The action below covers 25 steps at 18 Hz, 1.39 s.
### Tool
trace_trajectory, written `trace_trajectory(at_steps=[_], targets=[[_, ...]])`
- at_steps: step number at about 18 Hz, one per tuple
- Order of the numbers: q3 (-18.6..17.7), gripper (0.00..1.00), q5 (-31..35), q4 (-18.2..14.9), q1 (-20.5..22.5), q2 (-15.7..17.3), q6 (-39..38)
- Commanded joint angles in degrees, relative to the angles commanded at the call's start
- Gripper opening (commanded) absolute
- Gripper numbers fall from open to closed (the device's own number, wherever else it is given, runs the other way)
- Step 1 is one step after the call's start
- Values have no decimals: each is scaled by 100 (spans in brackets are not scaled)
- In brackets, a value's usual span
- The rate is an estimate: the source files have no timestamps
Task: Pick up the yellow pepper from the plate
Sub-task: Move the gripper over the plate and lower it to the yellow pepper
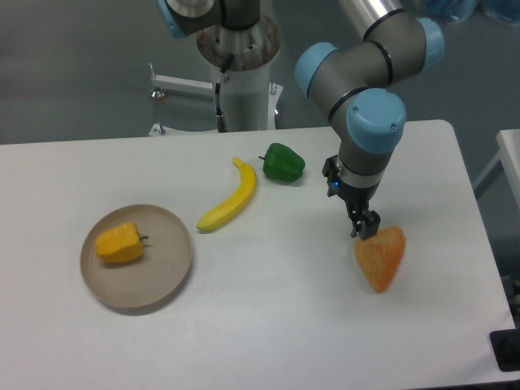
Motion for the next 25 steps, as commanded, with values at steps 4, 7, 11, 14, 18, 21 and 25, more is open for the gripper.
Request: trace_trajectory(at_steps=[4,7,11,14,18,21,25], targets=[[-17,100,-44,0,-17,17,-44],[-79,100,-149,-9,-175,123,-131],[-193,100,-316,9,-946,307,-1578],[-237,100,-378,105,-1632,316,-2502],[-308,100,-360,202,-2556,229,-3461],[-439,100,-352,640,-3110,18,-3945],[-510,100,-316,1089,-3384,-298,-3973]])
